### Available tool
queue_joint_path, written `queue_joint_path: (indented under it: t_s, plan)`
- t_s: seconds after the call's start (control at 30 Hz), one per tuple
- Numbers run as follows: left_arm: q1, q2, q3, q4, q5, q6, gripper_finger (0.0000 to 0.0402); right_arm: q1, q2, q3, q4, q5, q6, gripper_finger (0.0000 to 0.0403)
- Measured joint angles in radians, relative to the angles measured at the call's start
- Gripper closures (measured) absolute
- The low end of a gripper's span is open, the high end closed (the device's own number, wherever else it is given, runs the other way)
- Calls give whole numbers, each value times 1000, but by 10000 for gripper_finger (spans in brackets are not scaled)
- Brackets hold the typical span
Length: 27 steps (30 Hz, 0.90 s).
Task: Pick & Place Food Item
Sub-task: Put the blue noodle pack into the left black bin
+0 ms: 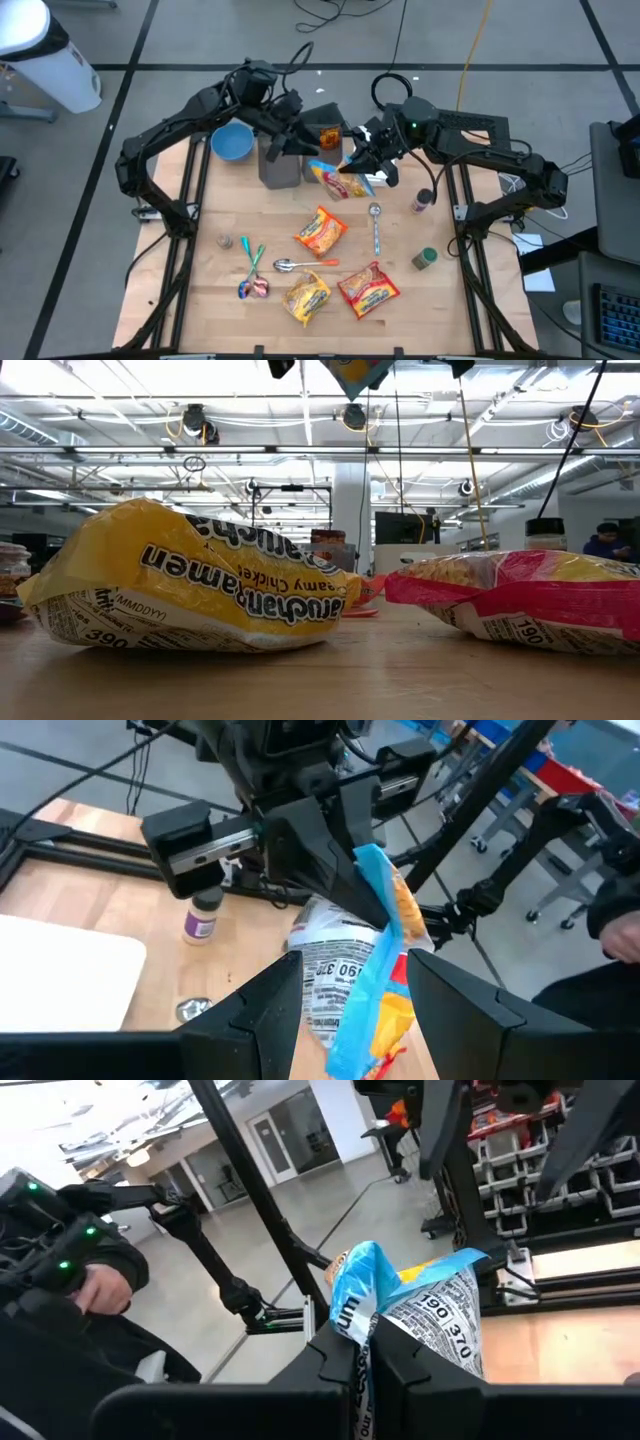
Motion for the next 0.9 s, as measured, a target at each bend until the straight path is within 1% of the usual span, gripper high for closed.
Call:
queue_joint_path:
  t_s: [0.13, 0.37, 0.7, 0.9]
  plan:
    - [-10, 0, 5, -35, -5, -20, 211, 0, 0, 0, 5, 0, 19, 402]
    - [-72, 23, 7, -47, -46, -14, 211, 2, 0, 0, 19, -27, 37, 403]
    - [-93, 28, 7, -81, -60, -19, 211, 7, 0, 0, 23, -35, 34, 403]
    - [-121, 60, 7, -102, -60, -17, 211, 7, 0, 0, 26, -48, 34, 403]
